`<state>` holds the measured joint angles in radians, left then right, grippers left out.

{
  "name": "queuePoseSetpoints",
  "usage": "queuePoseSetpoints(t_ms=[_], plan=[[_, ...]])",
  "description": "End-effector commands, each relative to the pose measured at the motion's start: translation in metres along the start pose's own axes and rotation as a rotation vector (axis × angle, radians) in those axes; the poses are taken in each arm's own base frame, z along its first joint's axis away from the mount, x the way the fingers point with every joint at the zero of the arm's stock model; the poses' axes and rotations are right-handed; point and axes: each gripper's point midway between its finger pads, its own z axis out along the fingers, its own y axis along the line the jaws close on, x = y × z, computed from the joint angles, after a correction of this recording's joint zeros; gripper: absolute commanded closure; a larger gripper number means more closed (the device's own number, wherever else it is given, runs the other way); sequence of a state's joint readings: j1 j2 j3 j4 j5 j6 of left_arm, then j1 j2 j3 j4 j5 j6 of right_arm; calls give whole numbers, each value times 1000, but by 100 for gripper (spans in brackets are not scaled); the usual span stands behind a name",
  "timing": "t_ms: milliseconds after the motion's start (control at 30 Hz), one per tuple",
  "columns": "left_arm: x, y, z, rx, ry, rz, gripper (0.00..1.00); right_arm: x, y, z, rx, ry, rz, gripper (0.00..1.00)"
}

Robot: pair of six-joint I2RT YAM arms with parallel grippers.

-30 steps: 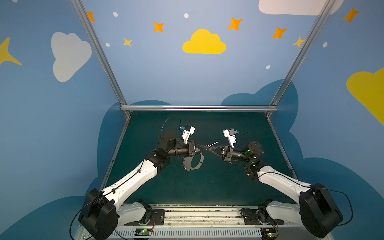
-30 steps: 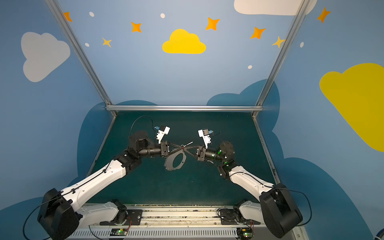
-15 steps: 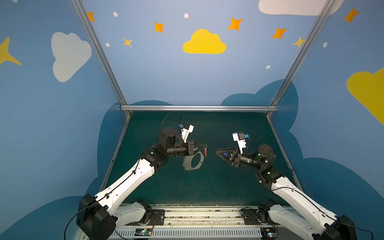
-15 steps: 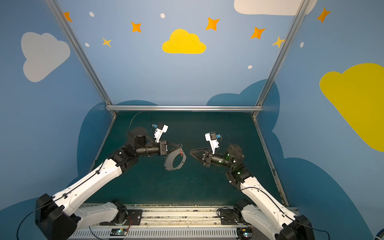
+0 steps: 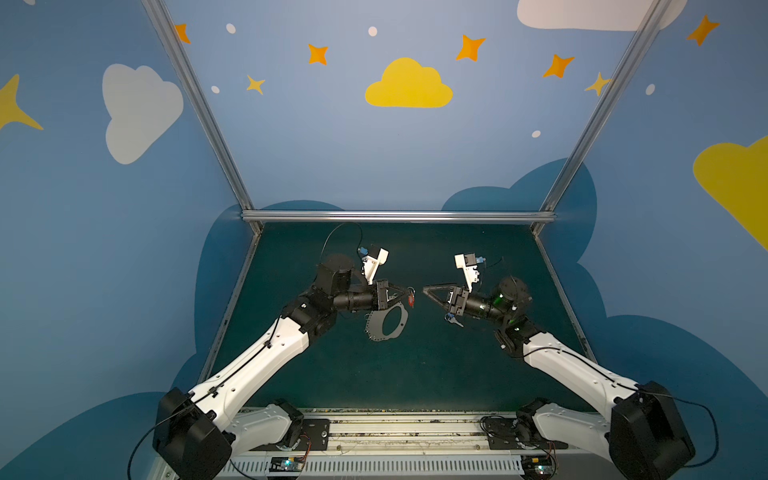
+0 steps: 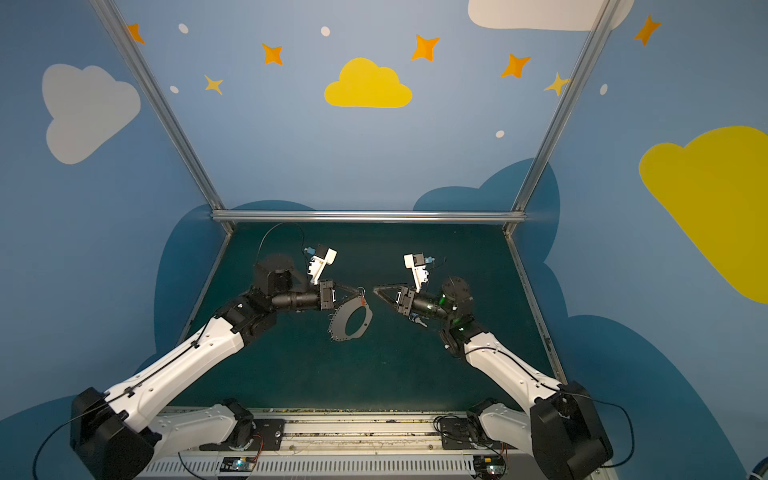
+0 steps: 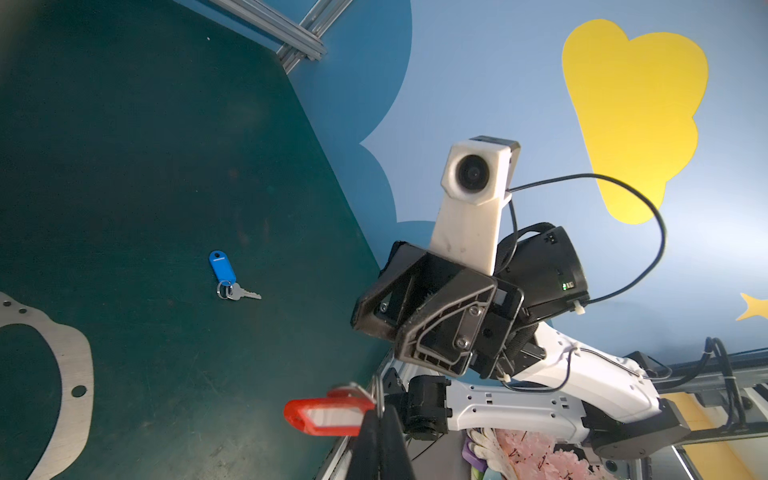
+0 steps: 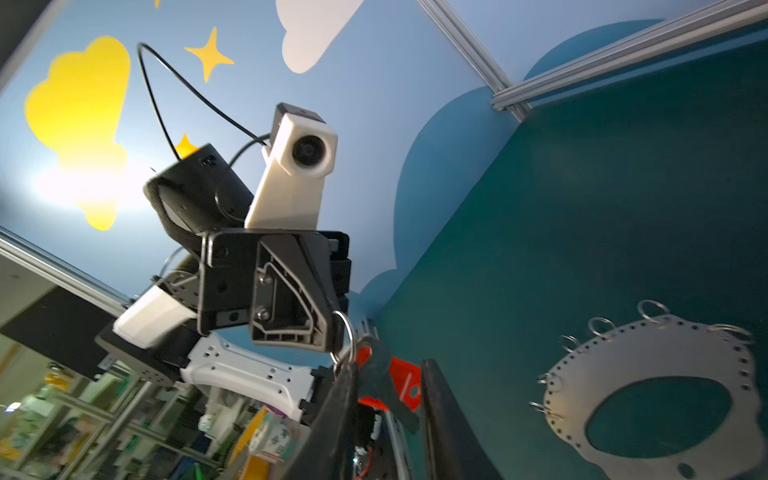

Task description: Put the keys on the keyring

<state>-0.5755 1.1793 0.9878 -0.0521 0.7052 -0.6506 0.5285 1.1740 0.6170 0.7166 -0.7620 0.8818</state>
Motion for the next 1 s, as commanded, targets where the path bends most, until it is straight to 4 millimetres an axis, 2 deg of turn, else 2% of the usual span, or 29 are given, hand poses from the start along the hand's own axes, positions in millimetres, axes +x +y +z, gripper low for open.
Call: queuePoseSetpoints(t_ms=[0,100,367,567,667,867,967], plan=[[-2,-11,-1,48,-13,17,96,-9,26,3,-106,-34,-29,71],[-3,-12,-1,54,-16,15,96,-6,28,8,-124,-20,-28,76],[-3,-13,-3,57,-21,18,96,2,32,18,-156,17,-12,73],[-2,-13,-2,60,-15,12,96,1,40,21,-193,29,-15,87],[-2,-13,-2,62,-15,15,96,3,40,22,-198,38,-9,88],[-3,-14,-2,59,-15,14,96,5,39,21,-200,44,-10,99],[-4,-15,-3,57,-18,18,96,8,38,22,-199,55,-7,100]])
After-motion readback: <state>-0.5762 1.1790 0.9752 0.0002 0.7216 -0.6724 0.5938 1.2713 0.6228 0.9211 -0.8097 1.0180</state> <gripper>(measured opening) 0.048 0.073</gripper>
